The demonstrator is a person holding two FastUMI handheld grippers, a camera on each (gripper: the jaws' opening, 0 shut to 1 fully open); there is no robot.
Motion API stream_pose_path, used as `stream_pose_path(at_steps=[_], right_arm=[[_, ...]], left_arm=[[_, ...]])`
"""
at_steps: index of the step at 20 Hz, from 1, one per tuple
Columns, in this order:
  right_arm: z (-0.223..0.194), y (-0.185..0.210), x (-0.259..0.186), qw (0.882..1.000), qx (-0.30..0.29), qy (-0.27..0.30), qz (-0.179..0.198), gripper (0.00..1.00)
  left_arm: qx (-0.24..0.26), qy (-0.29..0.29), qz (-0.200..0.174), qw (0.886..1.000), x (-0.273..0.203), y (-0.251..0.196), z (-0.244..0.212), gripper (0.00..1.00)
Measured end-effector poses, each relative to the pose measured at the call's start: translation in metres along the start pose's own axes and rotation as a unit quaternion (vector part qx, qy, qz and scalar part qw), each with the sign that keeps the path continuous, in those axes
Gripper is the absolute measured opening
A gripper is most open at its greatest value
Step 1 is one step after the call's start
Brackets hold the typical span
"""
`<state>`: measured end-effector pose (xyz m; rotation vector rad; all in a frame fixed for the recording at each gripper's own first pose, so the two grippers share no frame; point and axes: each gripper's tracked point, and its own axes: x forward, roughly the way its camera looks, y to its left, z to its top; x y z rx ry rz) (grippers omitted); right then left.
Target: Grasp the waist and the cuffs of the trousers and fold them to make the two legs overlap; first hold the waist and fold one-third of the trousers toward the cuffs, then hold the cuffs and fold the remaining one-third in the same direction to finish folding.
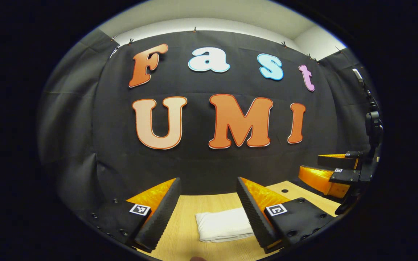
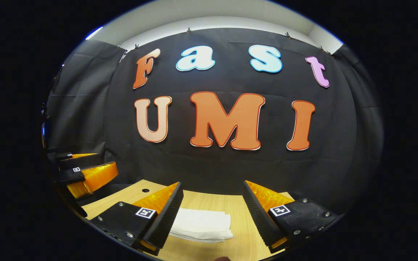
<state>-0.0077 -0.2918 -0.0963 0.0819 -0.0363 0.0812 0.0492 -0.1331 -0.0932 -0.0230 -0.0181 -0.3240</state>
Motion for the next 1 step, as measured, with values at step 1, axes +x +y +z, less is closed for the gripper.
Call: stream_pose_path(at_steps=[1], right_arm=[[-0.0020,0.0004,-0.0015,1.000,-0.002,0.003,0.000,0.98]], left_arm=[[0.001,0.000,0.004,1.000,-0.0005,0.0011,-0.0006,1.00]])
